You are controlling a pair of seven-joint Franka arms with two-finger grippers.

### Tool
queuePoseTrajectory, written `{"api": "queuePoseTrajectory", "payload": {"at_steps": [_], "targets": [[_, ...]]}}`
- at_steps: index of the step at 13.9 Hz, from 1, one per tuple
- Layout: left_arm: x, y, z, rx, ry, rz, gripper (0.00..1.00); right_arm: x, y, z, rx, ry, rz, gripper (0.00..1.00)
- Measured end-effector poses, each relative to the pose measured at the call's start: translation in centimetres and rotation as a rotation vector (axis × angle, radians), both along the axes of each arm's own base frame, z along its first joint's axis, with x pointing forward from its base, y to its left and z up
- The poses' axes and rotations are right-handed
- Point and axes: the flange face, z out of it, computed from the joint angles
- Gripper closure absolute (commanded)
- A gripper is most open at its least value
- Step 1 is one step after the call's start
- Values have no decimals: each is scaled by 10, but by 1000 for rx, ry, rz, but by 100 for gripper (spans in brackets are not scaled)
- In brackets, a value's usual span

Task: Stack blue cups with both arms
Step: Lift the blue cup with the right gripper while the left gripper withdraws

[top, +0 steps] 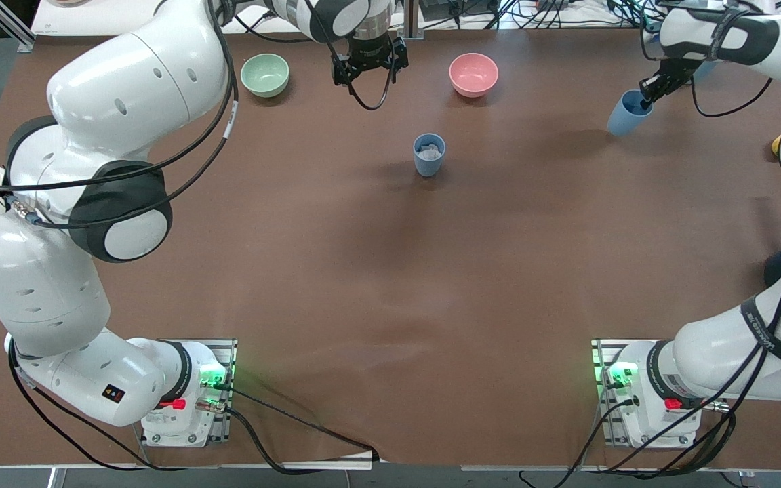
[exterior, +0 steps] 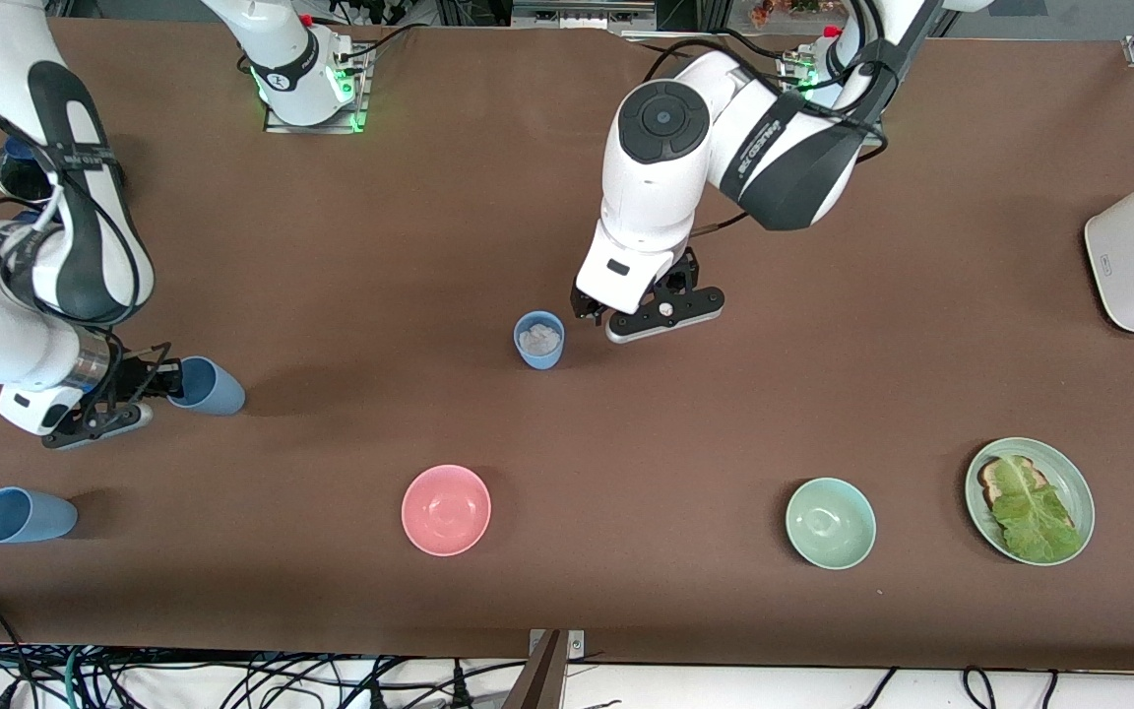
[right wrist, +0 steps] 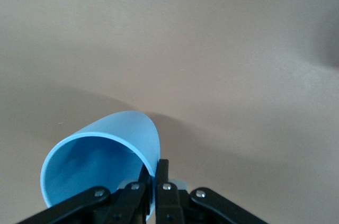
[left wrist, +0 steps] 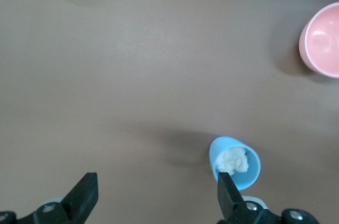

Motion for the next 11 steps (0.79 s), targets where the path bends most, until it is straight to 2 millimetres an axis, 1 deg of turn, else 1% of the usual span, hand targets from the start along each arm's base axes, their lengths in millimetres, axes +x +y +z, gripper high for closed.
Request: {"api": "queuePoseTrajectory", "payload": {"at_steps": [1, 2, 3, 4, 6, 8, 11], "targets": [[3, 7, 8, 5, 2, -34, 1, -2, 5, 14, 17, -1, -2, 100], [11, 20, 19, 4, -4, -61, 1, -3, 13, 26, 28, -5, -4, 100], [20, 38, 30, 2, -13, -84, 1, -4, 24, 37, 33, -6, -10, 100], [29, 61, 43, 5, -16, -108, 1, -5, 38, 46, 35, -2, -21, 100], [44, 107, 66, 15, -21, -170, 1, -10, 76, 63, 32, 12, -52, 100], [54, 148, 87, 21, -34, -228, 1, -15, 124, 78, 25, 31, -94, 100], [69, 210, 108, 33, -43, -313, 1, -26, 197, 96, 10, 49, -157, 100]]}}
